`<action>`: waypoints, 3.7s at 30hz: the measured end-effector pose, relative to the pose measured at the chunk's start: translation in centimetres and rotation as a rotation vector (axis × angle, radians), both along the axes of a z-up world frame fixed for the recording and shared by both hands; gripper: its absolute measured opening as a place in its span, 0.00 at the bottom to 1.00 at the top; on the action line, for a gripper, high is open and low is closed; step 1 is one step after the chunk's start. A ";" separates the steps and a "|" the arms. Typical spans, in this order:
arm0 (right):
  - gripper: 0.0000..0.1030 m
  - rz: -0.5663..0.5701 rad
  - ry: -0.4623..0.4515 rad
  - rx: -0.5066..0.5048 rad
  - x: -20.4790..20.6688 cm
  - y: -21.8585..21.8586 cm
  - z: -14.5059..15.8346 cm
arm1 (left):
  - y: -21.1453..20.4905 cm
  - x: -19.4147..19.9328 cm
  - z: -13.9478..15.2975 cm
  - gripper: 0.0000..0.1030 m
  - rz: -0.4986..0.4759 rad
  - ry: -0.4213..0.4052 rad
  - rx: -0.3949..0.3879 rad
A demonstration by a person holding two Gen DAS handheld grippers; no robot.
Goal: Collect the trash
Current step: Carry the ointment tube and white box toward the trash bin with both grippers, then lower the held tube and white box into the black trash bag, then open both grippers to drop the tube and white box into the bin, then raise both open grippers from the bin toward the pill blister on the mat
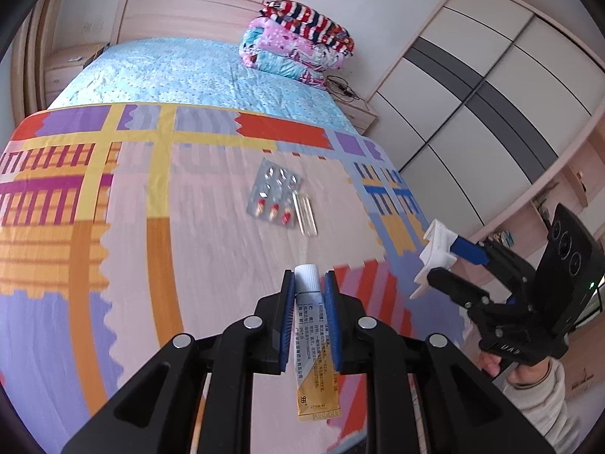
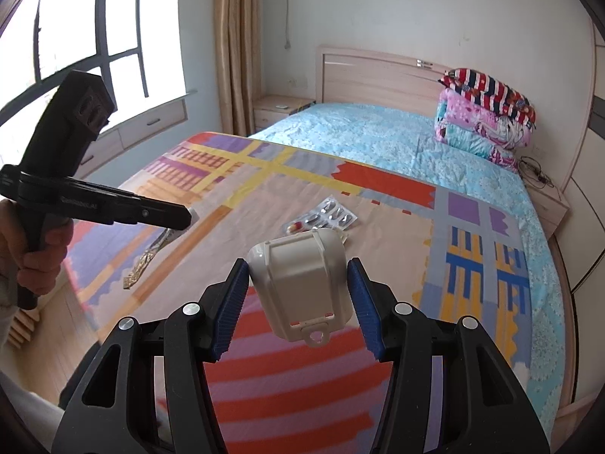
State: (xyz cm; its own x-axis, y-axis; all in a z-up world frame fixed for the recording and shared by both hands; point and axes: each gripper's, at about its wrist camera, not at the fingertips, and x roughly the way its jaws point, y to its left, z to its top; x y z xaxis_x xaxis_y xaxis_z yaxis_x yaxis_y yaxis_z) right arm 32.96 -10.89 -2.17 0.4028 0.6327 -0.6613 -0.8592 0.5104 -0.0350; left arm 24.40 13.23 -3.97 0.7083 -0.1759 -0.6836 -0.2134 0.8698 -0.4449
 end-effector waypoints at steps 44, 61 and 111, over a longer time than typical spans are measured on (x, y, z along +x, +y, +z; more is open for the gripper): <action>0.52 0.064 0.292 -0.071 -19.0 -5.6 -15.5 | -12.8 -15.5 -13.3 0.15 -0.149 0.171 0.041; 0.52 0.049 0.423 -0.246 -19.0 -4.1 -23.4 | -13.8 -13.3 -21.9 0.15 -0.173 0.365 0.023; 0.53 0.006 0.220 -0.067 -17.8 -6.5 -11.7 | -15.0 -15.8 -8.8 0.52 -0.202 0.127 0.176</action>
State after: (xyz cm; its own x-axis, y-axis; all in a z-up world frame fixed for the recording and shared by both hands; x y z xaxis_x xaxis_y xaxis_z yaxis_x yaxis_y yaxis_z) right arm 15.18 -17.37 -13.86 0.2412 0.5864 -0.7733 -0.8528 0.5084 0.1195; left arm 8.55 -1.82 -12.82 0.5777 -0.1755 -0.7972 -0.0723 0.9618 -0.2641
